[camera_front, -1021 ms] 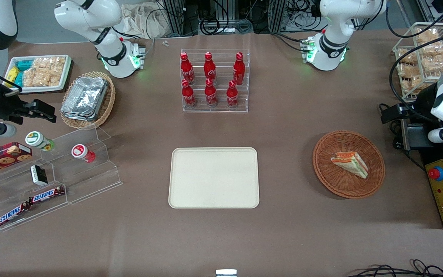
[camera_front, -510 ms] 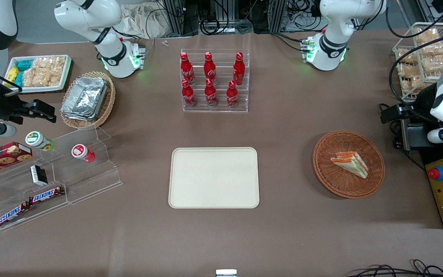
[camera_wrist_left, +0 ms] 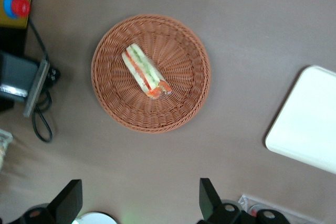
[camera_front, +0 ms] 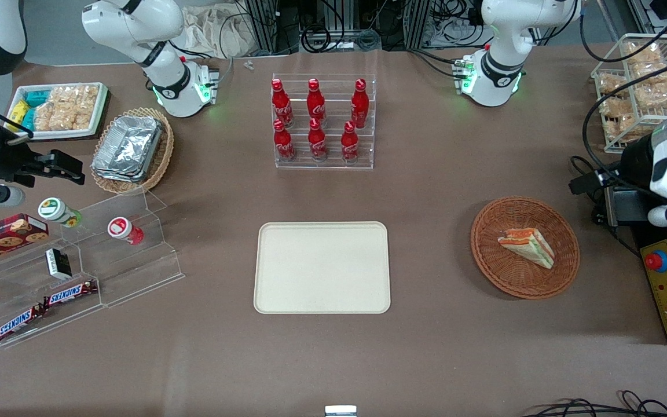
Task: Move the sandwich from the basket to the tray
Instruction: 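Lower the left gripper onto the wrapped sandwich in the basket and grasp it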
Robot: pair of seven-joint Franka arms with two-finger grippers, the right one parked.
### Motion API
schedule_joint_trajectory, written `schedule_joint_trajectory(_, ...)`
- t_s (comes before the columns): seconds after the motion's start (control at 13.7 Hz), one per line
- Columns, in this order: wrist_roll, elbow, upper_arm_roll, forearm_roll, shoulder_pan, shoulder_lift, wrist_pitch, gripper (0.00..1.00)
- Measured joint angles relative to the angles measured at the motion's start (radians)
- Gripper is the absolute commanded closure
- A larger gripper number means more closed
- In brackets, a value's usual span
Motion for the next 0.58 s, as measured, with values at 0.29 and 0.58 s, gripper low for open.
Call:
schedule_joint_trajectory(0.29,-0.168,-0.098,0.001,0.001,0.000,0.057,0.128,0.00)
schedule_joint_trajectory(0.58,-0.311,-0.297,0.008,0.008,0.002,0.086,0.367,0.00)
